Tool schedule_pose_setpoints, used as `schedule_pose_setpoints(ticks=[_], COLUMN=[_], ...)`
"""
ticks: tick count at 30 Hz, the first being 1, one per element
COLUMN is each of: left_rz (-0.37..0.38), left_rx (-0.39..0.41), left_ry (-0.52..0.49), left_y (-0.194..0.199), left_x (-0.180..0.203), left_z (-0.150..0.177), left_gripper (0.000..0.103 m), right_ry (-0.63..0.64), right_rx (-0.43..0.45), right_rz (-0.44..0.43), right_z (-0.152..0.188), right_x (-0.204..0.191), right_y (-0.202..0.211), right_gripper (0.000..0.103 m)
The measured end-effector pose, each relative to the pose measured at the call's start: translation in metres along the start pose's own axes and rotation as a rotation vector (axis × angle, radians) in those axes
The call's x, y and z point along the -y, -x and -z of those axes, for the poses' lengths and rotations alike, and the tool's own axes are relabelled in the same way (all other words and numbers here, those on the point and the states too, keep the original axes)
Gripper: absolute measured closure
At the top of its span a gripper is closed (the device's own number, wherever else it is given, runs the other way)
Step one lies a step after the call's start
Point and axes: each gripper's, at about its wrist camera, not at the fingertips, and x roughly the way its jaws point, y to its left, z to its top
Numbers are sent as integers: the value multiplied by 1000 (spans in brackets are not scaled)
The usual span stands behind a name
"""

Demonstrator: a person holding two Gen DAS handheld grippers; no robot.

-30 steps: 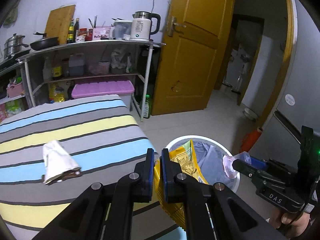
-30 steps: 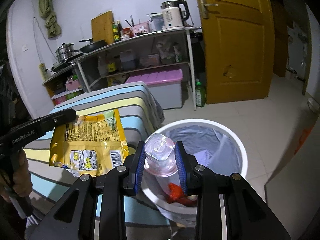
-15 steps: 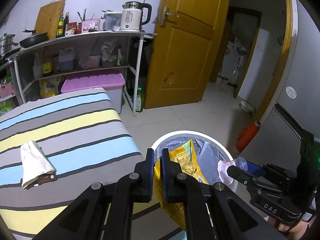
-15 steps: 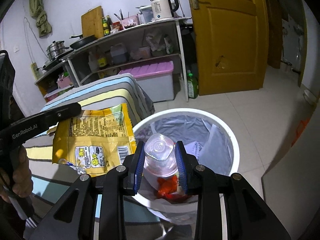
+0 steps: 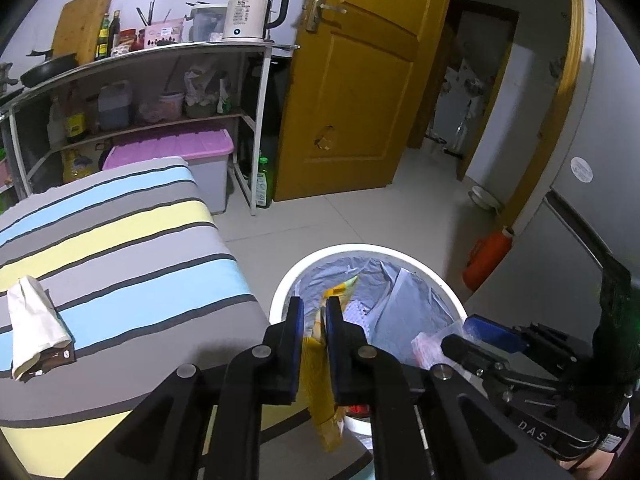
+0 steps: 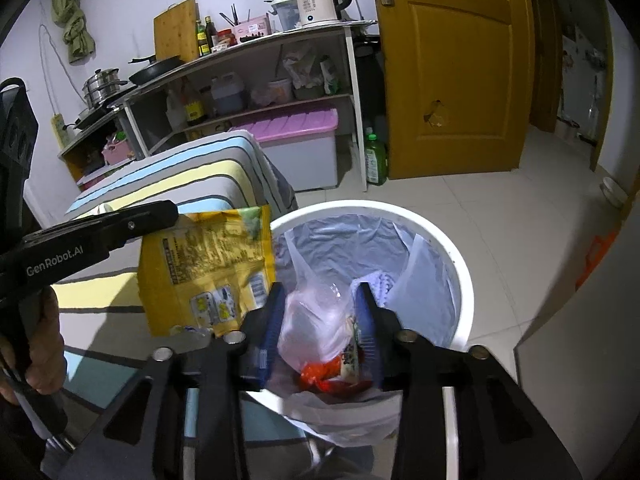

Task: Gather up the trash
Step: 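Carry the yellow bag and clear cup over the bin and release both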

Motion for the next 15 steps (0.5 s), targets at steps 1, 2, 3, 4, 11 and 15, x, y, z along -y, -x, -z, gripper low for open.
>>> schedule_pose_setpoints(ticks=[1,2,3,4,11,15], left_rz=[7,9,9,9,21,18], left_rx=[-4,-5,-3,0,23,42], left_ry=[0,-1,-2,-1,3,10], left_y=[0,0,1,1,12,22], left_x=[0,0,0,0,0,-2], left_z=[0,0,0,0,0,1], left_gripper=[91,91,91,91,81,81], right_ry=[-1,-3,-4,-4,12,23], right_rx=[0,1,0,0,13,25], right_rz=[-1,-3,-4,-3,6,9], right_z=[1,1,1,1,1,1], right_x=[1,1,1,1,-2,-7], right_y=[0,0,0,1,7,14], right_gripper=[62,62,62,62,62,62])
